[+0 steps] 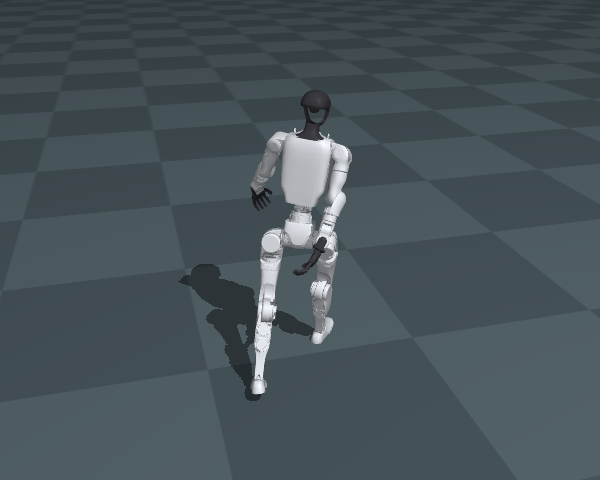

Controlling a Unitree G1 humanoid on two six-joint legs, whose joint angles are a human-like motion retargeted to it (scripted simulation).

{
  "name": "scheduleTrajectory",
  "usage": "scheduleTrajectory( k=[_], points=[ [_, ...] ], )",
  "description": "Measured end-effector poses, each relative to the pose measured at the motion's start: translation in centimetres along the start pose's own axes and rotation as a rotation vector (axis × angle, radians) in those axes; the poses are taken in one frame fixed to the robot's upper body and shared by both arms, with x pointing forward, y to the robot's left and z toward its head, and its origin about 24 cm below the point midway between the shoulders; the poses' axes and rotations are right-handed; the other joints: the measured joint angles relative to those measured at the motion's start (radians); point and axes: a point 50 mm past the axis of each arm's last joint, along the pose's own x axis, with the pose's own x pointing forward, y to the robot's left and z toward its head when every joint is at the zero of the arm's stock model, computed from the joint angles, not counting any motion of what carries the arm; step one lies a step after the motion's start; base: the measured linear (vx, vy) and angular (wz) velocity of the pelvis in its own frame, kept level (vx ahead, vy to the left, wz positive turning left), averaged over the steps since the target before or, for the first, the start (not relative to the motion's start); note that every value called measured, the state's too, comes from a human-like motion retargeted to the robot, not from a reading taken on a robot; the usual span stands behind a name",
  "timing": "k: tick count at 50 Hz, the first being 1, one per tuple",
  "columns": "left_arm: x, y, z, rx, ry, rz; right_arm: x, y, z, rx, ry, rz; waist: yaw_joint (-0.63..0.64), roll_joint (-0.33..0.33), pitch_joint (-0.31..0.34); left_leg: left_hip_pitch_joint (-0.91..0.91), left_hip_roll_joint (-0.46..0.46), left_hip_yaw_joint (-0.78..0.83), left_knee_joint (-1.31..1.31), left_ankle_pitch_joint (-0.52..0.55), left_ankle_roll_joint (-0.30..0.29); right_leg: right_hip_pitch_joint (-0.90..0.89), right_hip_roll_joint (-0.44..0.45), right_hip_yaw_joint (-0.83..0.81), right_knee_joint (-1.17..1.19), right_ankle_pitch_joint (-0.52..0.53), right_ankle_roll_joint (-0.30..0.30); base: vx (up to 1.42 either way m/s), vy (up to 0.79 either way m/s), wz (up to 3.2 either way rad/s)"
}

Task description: Walk run

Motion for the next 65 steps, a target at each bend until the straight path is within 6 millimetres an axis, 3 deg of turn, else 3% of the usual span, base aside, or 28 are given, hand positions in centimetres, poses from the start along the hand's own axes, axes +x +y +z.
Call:
scheduleTrajectory(
  k=[2, 5, 7, 8, 13, 16, 19, 23, 25, 27, 28, 30, 32, 34, 35, 37, 40, 43, 47, 50, 53, 54, 55, 56, 59, 60, 63, 65],
  points=[
    [-0.6, -2.6, -1.9, -0.039, 0.038, -0.042, -0.1, -0.2, 0.9, 0.086, -0.057, 0.018, -0.026, 0.012, -0.016, 0.000, 0.003, -0.074, 0.084, 0.243, -0.057, 0.019, -0.010, 0.034, 0.061, 0.083, 0.003, 1.43, -0.57, 0.28],
    [-2.5, -7.8, -5.7, -0.068, 0.140, -0.215, -0.9, -2.0, 3.8, 0.163, -0.183, -0.016, -0.008, -0.023, -0.027, -0.091, -0.067, -0.098, 0.350, 0.576, -0.083, 0.040, -0.007, 0.193, 0.194, -0.026, -0.059, 1.07, -0.30, -0.73],
    [-4.9, -10.2, -9.1, -0.021, 0.263, -0.395, -1.7, -3.3, 6.4, 0.167, -0.263, -0.059, 0.008, 0.029, 0.018, -0.207, 0.009, -0.137, 0.735, 0.577, -0.080, 0.132, 0.090, 0.141, 0.224, -0.090, -0.094, 1.14, -0.49, -1.14],
    [-6.3, -11.4, -10.7, 0.016, 0.334, -0.497, -2.3, -4.2, 8.0, 0.160, -0.310, -0.091, 0.002, 0.004, 0.014, -0.240, -0.022, -0.158, 0.763, 0.577, -0.071, 0.174, 0.082, 0.157, 0.196, -0.098, -0.098, 0.99, -0.56, -0.73],
    [-15.1, -17.0, -18.2, 0.209, 0.698, -0.720, -7.4, -8.1, 17.0, 0.023, -0.590, -0.331, 0.033, -0.101, 0.014, -0.482, -0.105, -0.119, 0.845, 0.326, 0.092, 0.338, 0.094, 0.291, 0.097, -0.122, -0.094, 1.08, -0.44, -1.13],
    [-20.7, -20.1, -20.5, 0.204, 0.840, -0.816, -11.5, -9.9, 21.3, -0.084, -0.776, -0.488, 0.112, -0.153, 0.033, -0.609, -0.110, -0.071, 0.694, 0.181, 0.174, 0.431, 0.104, 0.335, 0.049, -0.121, -0.105, 0.98, -0.23, -2.00],
    [-25.5, -22.6, -21.4, 0.108, 0.954, -0.964, -15.7, -10.8, 24.7, -0.176, -0.954, -0.611, 0.201, -0.169, 0.056, -0.678, -0.038, 0.033, 0.413, 0.160, 0.257, 0.519, 0.139, 0.363, 0.019, -0.136, -0.122, 0.96, -0.18, -1.90],
    [-30.3, -25.3, -21.3, 0.010, 1.055, -1.130, -20.0, -11.8, 27.0, -0.248, -1.091, -0.722, 0.300, -0.162, 0.066, -0.725, -0.037, 0.105, 0.038, 0.048, 0.292, 0.637, 0.178, 0.414, 0.005, -0.176, -0.130, 1.23, 0.03, -1.25],
    [-31.6, -25.9, -21.2, 0.003, 1.093, -1.175, -20.7, -12.3, 27.1, -0.249, -1.096, -0.746, 0.292, -0.165, 0.058, -0.746, -0.068, 0.100, -0.099, -0.023, 0.256, 0.684, 0.177, 0.375, 0.006, -0.159, -0.117, 1.17, 0.08, 0.14],
    [-32.2, -25.8, -21.3, 0.008, 1.123, -1.206, -19.5, -12.6, 26.2, -0.214, -1.047, -0.737, 0.282, -0.175, 0.036, -0.736, -0.079, 0.171, -0.115, -0.030, 0.289, 0.718, 0.179, 0.344, 0.027, -0.084, -0.077, 1.38, 0.10, 0.39],
    [-32.2, -25.6, -21.4, 0.011, 1.133, -1.217, -18.5, -12.7, 25.5, -0.185, -1.010, -0.722, 0.288, -0.183, 0.018, -0.732, -0.070, 0.209, -0.075, -0.006, 0.330, 0.726, 0.175, 0.329, 0.044, -0.025, -0.040, 1.31, 0.07, -0.07],
    [-31.9, -25.2, -21.6, 0.005, 1.145, -1.205, -15.7, -12.3, 23.5, -0.129, -0.910, -0.668, 0.327, -0.195, -0.018, -0.726, -0.036, 0.271, -0.003, 0.063, 0.336, 0.743, 0.163, 0.309, 0.095, 0.154, 0.076, 1.41, 0.08, -0.57],
    [-30.5, -24.5, -21.8, -0.017, 1.121, -1.129, -12.3, -11.4, 20.9, -0.097, -0.783, -0.579, 0.330, -0.223, -0.035, -0.731, -0.094, 0.126, 0.066, 0.084, 0.378, 0.726, 0.140, 0.310, 0.230, 0.358, 0.252, 1.69, 0.14, 0.10],
    [-27.2, -23.0, -21.7, -0.028, 1.050, -1.009, -9.5, -10.2, 18.3, -0.071, -0.665, -0.493, 0.281, -0.252, -0.011, -0.731, -0.187, -0.028, 0.189, -0.006, 0.394, 0.632, 0.136, 0.279, 0.573, 0.412, 0.367, 1.30, -0.20, 1.31],
    [-24.9, -21.9, -21.4, -0.025, 1.002, -0.931, -8.4, -9.5, 17.2, -0.057, -0.615, -0.455, 0.265, -0.260, 0.004, -0.729, -0.200, -0.069, 0.260, -0.063, 0.372, 0.572, 0.141, 0.223, 0.753, 0.412, 0.377, 1.21, -0.30, 1.04],
    [-20.1, -20.3, -20.0, -0.028, 0.900, -0.734, -6.4, -8.3, 14.5, -0.025, -0.514, -0.373, 0.275, -0.184, -0.018, -0.623, -0.079, 0.057, 0.233, -0.092, 0.387, 0.505, 0.238, 0.269, 0.783, 0.407, 0.366, 1.24, 0.13, 0.70],
    [-12.8, -18.4, -15.8, -0.105, 0.651, -0.455, -4.0, -6.5, 10.4, 0.009, -0.371, -0.273, 0.257, -0.076, -0.033, -0.496, -0.067, -0.042, 0.157, -0.116, 0.380, 0.364, 0.300, 0.285, 0.782, 0.288, 0.242, 1.16, 0.24, 0.99],
    [-7.1, -15.6, -10.3, -0.205, 0.349, -0.321, -2.2, -4.5, 7.0, 0.029, -0.289, -0.212, 0.190, -0.018, -0.032, -0.366, -0.068, -0.089, 0.073, -0.103, 0.368, 0.254, 0.209, 0.260, 0.709, 0.139, 0.179, 1.24, 0.03, 1.73],
    [-2.5, -11.3, -3.3, -0.213, 0.023, -0.284, -0.6, -1.6, 3.3, 0.025, -0.205, -0.123, 0.090, 0.006, -0.018, -0.198, -0.118, -0.193, -0.018, -0.106, 0.374, 0.182, 0.014, 0.166, 0.391, 0.032, 0.184, 1.04, -0.14, 1.89],
    [-0.8, -7.8, 0.5, -0.119, -0.133, -0.256, 0.0, 0.0, 1.3, 0.015, -0.139, -0.070, 0.022, -0.021, -0.002, -0.083, -0.154, -0.280, -0.045, -0.129, 0.364, 0.140, -0.065, 0.174, 0.126, -0.029, 0.155, 0.96, -0.32, 1.50],
    [-0.2, -4.9, 2.3, -0.003, -0.197, -0.188, 0.3, 0.9, 0.3, -0.004, -0.082, -0.029, 0.038, -0.033, -0.003, -0.008, -0.150, -0.287, -0.029, -0.159, 0.328, 0.107, -0.027, 0.394, -0.096, -0.135, 0.294, 1.14, -0.47, 0.22],
    [-0.2, -4.4, 2.3, 0.027, -0.196, -0.166, 0.3, 1.0, 0.1, -0.008, -0.067, -0.018, 0.043, -0.040, 0.000, 0.015, -0.153, -0.285, -0.010, -0.155, 0.312, 0.098, -0.037, 0.373, -0.101, -0.149, 0.332, 1.08, -0.45, -0.02],
    [-0.2, -4.1, 2.2, 0.054, -0.189, -0.146, 0.3, 1.0, -0.1, -0.011, -0.052, -0.008, 0.040, -0.049, 0.006, 0.038, -0.160, -0.289, 0.012, -0.145, 0.296, 0.088, -0.058, 0.303, -0.076, -0.154, 0.353, 1.13, -0.45, 0.31],
    [-0.2, -4.1, 1.7, 0.064, -0.164, -0.128, 0.2, 0.6, 0.2, -0.016, -0.043, -0.009, 0.036, -0.062, 0.001, 0.041, -0.171, -0.285, 0.039, -0.100, 0.266, 0.088, -0.031, 0.406, -0.027, -0.133, 0.335, 1.20, -0.47, 0.58],
    [-0.9, -5.9, -1.2, 0.072, -0.057, -0.140, -0.1, -0.5, 1.0, -0.003, -0.028, -0.036, -0.021, -0.073, -0.006, 0.024, -0.184, -0.314, 0.226, 0.155, 0.151, 0.105, -0.062, 0.335, 0.104, 0.020, 0.347, 1.24, -0.49, 1.22],
    [-1.4, -6.9, -2.5, 0.069, -0.013, -0.162, -0.3, -0.9, 1.4, 0.002, -0.032, -0.052, -0.029, -0.059, -0.009, -0.008, -0.178, -0.310, 0.324, 0.276, 0.093, 0.123, -0.019, 0.458, 0.140, -0.005, 0.305, 1.17, -0.48, 1.14],
    [-3.7, -11.3, -6.7, 0.067, 0.162, -0.271, -1.3, -3.0, 4.1, 0.033, -0.101, -0.107, -0.060, 0.004, 0.010, -0.190, -0.036, -0.208, 0.707, 0.501, -0.022, 0.159, 0.018, 0.379, 0.244, -0.100, 0.192, 1.09, -0.41, 1.29],
    [-5.9, -13.8, -9.7, 0.053, 0.325, -0.350, -2.5, -4.9, 7.0, 0.050, -0.149, -0.161, -0.083, -0.008, 0.014, -0.296, 0.002, -0.131, 0.837, 0.485, 0.058, 0.219, -0.012, 0.312, 0.232, -0.125, 0.161, 0.74, -0.28, 1.17]
  ],
)
